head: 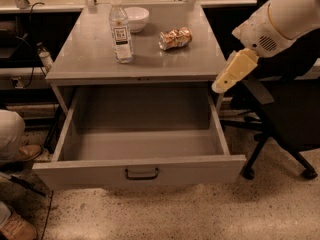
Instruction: Place blue plastic bottle into top drawer
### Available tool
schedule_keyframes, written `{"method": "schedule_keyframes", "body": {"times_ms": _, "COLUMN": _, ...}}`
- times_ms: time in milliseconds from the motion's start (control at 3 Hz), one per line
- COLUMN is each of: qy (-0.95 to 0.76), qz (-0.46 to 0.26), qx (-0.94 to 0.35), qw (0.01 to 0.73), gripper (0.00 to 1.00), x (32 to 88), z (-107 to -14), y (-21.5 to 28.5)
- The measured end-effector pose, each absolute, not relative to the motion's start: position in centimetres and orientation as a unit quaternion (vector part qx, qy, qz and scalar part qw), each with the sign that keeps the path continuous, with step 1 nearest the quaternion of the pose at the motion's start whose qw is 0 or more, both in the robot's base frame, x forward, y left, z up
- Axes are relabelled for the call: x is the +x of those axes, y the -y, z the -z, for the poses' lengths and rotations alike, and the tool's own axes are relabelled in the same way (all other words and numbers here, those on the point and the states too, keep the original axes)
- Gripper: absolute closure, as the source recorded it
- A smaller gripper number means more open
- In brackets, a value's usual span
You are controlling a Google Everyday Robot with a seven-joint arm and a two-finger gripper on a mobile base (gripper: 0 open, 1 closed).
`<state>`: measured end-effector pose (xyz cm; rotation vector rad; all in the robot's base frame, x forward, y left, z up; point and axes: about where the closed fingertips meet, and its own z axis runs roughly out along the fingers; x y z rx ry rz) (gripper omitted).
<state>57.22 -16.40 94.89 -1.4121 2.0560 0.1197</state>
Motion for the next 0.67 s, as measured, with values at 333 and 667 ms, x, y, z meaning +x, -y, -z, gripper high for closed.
{"method": "schedule_keyframes", "body": {"times_ms": 333, "qy": -0.779, "qz": -0.131, "qx": -0.481, "qw": 0.380, "gripper": 0.00, "x": 62.17, "z": -92.24, "y": 13.44}}
{"method": "schedule_keyframes", "body": {"times_ms": 667, "qy": -0.779, "qz": -0.142, "qx": -0.470, "qw": 0.390, "gripper": 0.00, "x": 63.04, "z": -91.76, "y": 12.84}}
